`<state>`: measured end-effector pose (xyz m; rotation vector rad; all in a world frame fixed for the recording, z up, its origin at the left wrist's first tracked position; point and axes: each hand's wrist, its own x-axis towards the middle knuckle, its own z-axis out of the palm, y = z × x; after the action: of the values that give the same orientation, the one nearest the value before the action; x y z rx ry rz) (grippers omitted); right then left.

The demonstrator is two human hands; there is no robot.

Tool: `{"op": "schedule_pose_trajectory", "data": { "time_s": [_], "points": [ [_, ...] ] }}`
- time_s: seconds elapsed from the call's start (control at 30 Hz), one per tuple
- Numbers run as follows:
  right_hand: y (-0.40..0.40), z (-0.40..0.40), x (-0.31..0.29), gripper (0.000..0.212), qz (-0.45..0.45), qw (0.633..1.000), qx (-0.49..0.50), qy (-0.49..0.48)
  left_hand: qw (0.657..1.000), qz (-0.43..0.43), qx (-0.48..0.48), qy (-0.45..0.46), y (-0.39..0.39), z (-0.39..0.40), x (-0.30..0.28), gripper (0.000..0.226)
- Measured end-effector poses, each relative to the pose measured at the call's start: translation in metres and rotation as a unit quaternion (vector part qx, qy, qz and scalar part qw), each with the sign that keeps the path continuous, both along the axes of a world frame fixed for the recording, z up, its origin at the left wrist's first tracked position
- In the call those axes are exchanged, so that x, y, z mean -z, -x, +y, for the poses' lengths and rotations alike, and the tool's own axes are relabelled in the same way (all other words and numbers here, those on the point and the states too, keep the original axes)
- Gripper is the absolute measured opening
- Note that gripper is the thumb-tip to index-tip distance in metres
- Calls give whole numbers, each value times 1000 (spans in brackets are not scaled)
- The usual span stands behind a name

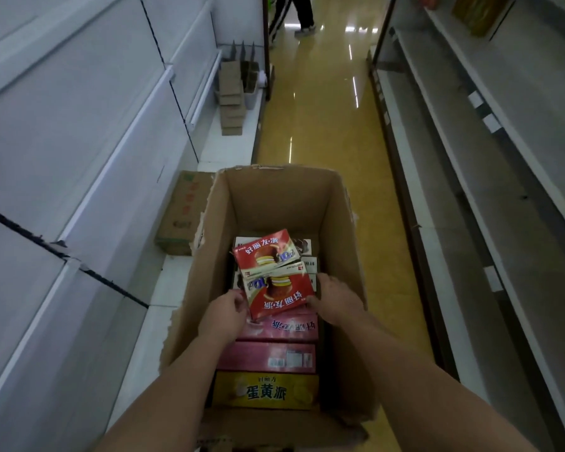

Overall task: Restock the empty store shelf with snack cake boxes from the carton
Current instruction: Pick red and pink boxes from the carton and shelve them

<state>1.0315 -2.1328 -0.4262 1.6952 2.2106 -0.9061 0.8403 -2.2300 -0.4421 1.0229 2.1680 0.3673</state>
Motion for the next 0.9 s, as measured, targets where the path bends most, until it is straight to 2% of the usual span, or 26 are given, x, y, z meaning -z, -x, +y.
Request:
{"op": "schedule_pose_trajectory", "data": {
  "time_s": [0.17,0.37,0.5,0.57,0.63,0.7,0.77,0.8,0.9],
  "points": [
    [16,29,35,58,18,998,30,44,1000,-6,13,21,8,39,30,32],
    [33,56,80,65,22,991,92,94,999,-31,-7,33,27,78,73,71],
    [47,70,109,57,53,977,163,127,987,46,124,89,36,104,93,104],
    [54,73,118,57,50,973,179,134,974,85,189,91,36,110,102,100],
    [60,75,126,61,39,972,191,131,967,98,223,75,33,113,110,84],
    [63,76,131,66,24,973,193,125,969,91,223,52,29,111,115,71],
    [65,78,133,58,32,968,211,135,971,90,221,36,27,109,120,68],
    [66,79,133,49,69,952,252,158,970,91,224,33,27,108,122,68],
    [69,82,127,30,218,868,384,227,972,79,218,20,29,108,121,68]
  ]
}}
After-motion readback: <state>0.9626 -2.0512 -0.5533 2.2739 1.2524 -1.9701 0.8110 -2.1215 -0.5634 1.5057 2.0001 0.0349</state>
